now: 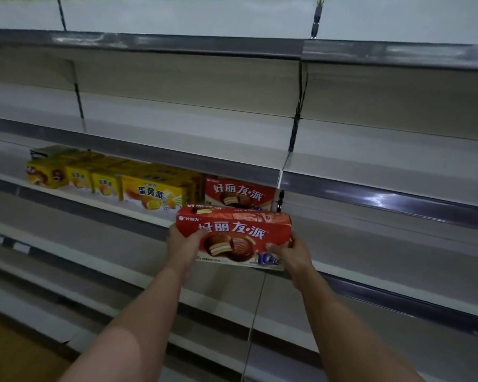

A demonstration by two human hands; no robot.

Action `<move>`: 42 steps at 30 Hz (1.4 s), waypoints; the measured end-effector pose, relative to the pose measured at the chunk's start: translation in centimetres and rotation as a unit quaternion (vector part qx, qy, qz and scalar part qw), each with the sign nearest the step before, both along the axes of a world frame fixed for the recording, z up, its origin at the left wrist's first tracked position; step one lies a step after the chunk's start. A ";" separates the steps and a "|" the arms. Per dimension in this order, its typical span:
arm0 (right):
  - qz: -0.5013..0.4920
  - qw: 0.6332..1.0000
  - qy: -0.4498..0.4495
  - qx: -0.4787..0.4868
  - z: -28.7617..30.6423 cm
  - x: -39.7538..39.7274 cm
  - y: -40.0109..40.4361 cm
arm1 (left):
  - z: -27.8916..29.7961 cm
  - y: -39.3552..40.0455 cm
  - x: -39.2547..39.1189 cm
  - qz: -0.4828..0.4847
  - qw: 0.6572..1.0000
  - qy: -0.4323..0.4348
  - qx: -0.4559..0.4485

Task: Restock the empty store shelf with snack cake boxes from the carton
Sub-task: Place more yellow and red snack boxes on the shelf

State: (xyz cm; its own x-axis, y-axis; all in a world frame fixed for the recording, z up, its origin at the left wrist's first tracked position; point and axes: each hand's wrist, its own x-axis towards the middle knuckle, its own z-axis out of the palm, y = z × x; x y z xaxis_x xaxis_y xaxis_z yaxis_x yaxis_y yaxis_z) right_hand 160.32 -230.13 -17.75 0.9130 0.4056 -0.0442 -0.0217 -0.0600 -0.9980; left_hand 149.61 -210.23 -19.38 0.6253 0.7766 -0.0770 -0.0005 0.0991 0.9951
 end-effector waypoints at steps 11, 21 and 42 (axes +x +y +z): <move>-0.075 0.997 -0.024 -0.007 -0.1 3.9 3.0 | 0.3 3.3 6.4 0.002 0.999 -0.021 0.031; -0.128 0.991 -0.009 -0.024 -2.7 7.0 8.8 | -2.1 9.7 11.1 -0.045 0.998 0.011 0.031; -0.231 0.933 -0.087 -0.260 -4.9 12.0 14.1 | -4.8 14.0 17.7 0.007 0.985 0.094 0.145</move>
State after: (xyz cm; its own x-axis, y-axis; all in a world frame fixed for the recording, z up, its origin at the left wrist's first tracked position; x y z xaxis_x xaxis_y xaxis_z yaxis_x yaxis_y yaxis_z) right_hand 172.31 -216.00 -22.68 0.9968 -0.0693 0.0397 -0.0061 -0.5622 -0.8270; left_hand 167.26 -196.20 -24.16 0.6097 0.7918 0.0350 0.1875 -0.1870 0.9643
